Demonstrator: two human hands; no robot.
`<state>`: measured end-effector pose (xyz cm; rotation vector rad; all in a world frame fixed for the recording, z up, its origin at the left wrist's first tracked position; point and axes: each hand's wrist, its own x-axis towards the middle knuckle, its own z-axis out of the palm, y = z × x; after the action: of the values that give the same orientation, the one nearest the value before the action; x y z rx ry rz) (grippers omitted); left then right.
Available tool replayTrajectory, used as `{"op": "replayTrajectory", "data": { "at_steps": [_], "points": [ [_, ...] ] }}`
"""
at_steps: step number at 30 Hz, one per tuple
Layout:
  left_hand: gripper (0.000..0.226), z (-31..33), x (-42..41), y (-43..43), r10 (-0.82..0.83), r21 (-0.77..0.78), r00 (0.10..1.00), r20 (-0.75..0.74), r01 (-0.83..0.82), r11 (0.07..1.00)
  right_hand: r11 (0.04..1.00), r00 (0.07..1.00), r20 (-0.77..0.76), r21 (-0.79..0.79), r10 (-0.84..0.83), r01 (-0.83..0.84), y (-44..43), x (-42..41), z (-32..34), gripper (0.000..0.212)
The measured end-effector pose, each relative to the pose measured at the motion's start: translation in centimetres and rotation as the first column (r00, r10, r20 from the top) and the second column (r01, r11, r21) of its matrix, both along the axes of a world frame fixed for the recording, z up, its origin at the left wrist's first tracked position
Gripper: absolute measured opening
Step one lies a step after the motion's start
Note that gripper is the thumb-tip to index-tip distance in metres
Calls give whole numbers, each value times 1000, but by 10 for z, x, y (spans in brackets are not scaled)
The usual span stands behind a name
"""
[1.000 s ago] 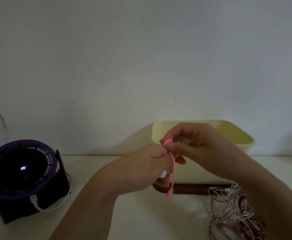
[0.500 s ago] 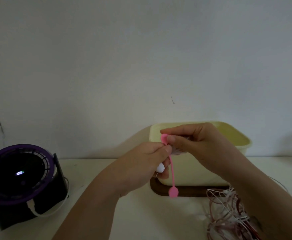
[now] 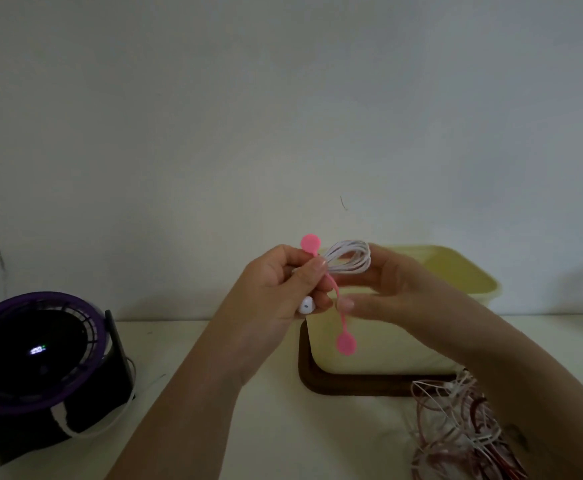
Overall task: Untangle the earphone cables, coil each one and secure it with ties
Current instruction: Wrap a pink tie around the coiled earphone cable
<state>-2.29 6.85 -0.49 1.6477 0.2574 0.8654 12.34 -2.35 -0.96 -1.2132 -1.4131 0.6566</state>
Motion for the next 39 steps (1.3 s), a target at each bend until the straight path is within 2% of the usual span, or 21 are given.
{"op": "replayTrajectory", "data": {
  "at_steps": [4, 8, 10, 12, 14, 16, 19, 21, 23, 26, 28, 31, 32, 34, 36, 39],
  "points": [
    [22, 2, -2, -2, -77, 6, 997, 6, 77, 997, 976, 968, -136, -25, 213, -218, 6, 7, -11, 27],
    [21, 2, -4, -5, -193, -23, 978, -78, 191, 981, 963, 942, -240, -72, 237, -260, 2, 20, -11, 34],
    [19, 1, -6, -6, -254, -11, 947, -197, 257, 966, 976, 962, -207, -86, 179, -200, -2, 24, -8, 37],
    [19, -2, -4, -7, -240, 10, 920, -310, 256, 967, 992, 991, -114, -92, 71, -82, -8, 22, -1, 35],
    [21, -8, 1, -7, -146, 26, 919, -366, 167, 986, 994, 994, 50, -51, -97, 99, -13, 16, 7, 19],
    [23, -12, 7, -6, -80, 28, 928, -363, 97, 995, 960, 935, 218, 60, -279, 273, -15, 4, 14, 2],
    [23, -14, 12, -5, -58, -86, 959, -277, 36, 996, 886, 817, 347, 230, -462, 403, -12, -9, 15, 7],
    [23, -14, 14, -5, -52, -195, 981, -185, 15, 981, 867, 783, 379, 282, -494, 410, -13, -14, 16, 1],
    [22, -15, 17, -6, -37, -263, 990, -133, 0, 965, 838, 726, 422, 327, -543, 437, -15, -17, 16, 5],
    [21, -18, 22, -9, -38, -360, 995, -93, 2, 933, 764, 542, 540, 444, -645, 468, -12, -25, 10, 8],
    [18, -19, 24, -9, -62, -496, 998, -12, 48, 867, 711, 457, 544, 549, -703, 440, -6, -32, 2, 11],
    [6, -18, 23, -7, -98, -667, 975, 198, 207, 715, 538, 307, 448, 763, -840, 358, 3, -44, -6, 4],
    [12, -16, 21, -7, -110, -699, 957, 268, 272, 661, 493, 290, 413, 812, -863, 311, 5, -47, -9, 1],
    [23, -12, 18, -5, -92, -727, 926, 366, 346, 593, 477, 352, 383, 845, -854, 239, 9, -48, -13, 6],
    [26, -9, 16, -3, -39, -732, 912, 409, 353, 583, 502, 444, 375, 838, -814, 213, 12, -43, -17, 8],
    [28, -7, 14, -1, -40, -717, 893, 448, 385, 581, 638, 657, 325, 704, -680, 312, 8, -37, -13, 11]
  ]
}}
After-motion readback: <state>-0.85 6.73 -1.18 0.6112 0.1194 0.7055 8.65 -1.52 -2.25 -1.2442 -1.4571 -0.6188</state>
